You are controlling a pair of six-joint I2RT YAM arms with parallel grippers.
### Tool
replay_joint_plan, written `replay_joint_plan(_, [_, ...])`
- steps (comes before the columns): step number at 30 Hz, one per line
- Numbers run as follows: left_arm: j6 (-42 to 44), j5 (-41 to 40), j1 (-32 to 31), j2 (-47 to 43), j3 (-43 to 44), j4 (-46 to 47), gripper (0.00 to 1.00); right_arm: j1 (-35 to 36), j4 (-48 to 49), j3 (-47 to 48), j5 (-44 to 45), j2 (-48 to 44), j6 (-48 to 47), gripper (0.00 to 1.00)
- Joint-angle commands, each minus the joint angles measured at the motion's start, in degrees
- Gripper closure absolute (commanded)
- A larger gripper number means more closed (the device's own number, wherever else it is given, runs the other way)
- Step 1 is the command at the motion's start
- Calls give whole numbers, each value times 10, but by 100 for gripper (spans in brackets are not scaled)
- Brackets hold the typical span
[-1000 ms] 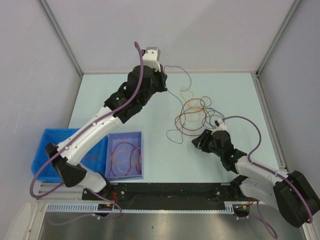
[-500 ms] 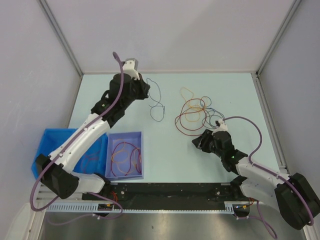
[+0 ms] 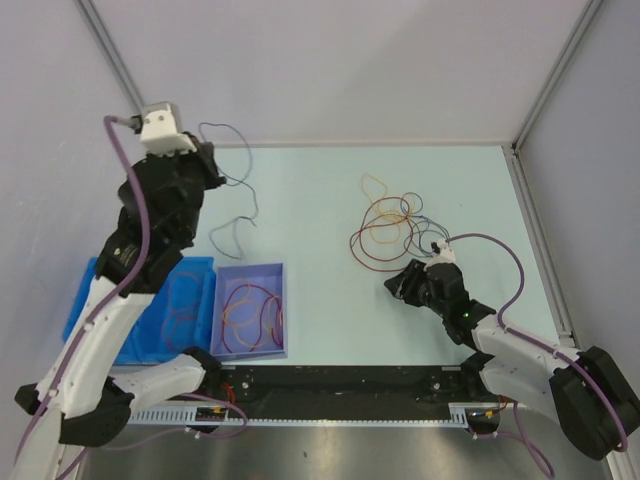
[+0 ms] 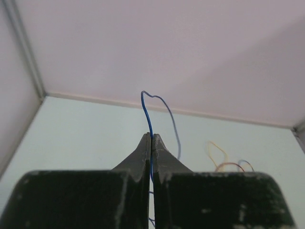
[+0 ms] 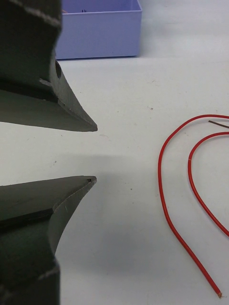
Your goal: Untangle the cables
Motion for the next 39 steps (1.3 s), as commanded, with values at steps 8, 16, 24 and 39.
replay_joint_plan(8, [129, -270, 21, -65, -7, -16, 100, -2, 27, 1, 7, -4, -5, 53])
replay_joint_plan(16, [118, -308, 119, -92, -20, -46, 100, -2, 28, 7, -1, 8, -8, 54])
replay_joint_plan(24, [61, -223, 286, -112, -19, -107, 100, -2, 28, 14, -4, 25, -14, 54])
replay_joint_plan(39, [58, -201, 464, -145, -163, -73, 100, -3, 18, 43, -64, 76, -37, 54])
